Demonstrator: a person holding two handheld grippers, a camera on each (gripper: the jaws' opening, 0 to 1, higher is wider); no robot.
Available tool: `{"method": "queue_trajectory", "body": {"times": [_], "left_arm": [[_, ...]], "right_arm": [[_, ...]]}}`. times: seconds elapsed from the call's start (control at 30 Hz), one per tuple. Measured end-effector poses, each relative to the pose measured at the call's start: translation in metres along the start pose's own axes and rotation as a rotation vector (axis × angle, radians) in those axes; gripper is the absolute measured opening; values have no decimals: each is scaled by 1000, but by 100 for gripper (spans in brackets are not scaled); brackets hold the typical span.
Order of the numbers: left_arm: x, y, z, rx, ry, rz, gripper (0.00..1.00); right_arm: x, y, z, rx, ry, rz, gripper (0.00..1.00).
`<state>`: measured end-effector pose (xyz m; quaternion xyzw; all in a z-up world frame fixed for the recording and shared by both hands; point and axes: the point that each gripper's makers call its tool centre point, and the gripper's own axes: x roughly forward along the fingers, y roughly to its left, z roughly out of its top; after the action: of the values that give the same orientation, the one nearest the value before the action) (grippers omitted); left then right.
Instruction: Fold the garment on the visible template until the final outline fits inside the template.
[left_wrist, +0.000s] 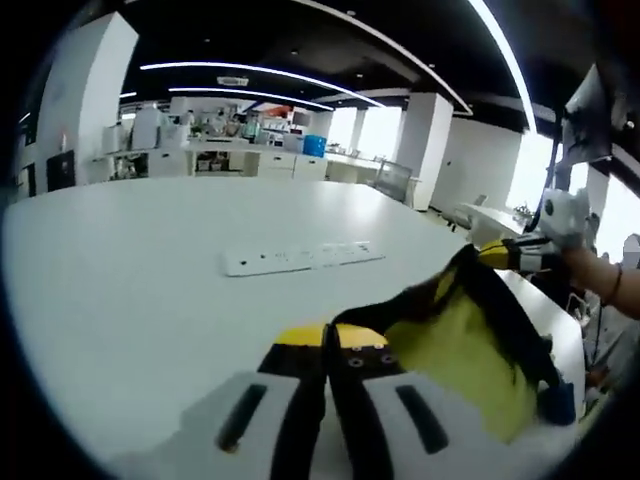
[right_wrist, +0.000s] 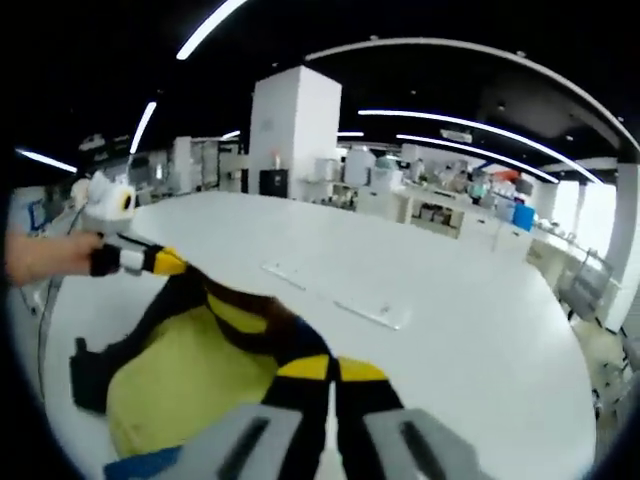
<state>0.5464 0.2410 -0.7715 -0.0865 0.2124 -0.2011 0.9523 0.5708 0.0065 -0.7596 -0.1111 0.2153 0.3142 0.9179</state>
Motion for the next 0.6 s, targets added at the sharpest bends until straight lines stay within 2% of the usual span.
{"method": "queue_trajectory", "body": {"times": [0.03,0.13,0.27,0.43,0.6], "left_arm": [[5,2,-4,-27,6,1,0],[14,7,-9,-42,16,19,0],[26,19,-14,-28,39,51,0],[27,21,-17,-47,42,56,0],[26,20,-20,-18,61,66,2]], "right_arm": [[8,-5,-8,20,28,-12,0],[17,-11,-17,39,43,-31,0],[28,-20,-27,83,58,-61,0],[36,-26,-41,129,88,-94,0],[42,-28,-55,198,127,-101,0]]}}
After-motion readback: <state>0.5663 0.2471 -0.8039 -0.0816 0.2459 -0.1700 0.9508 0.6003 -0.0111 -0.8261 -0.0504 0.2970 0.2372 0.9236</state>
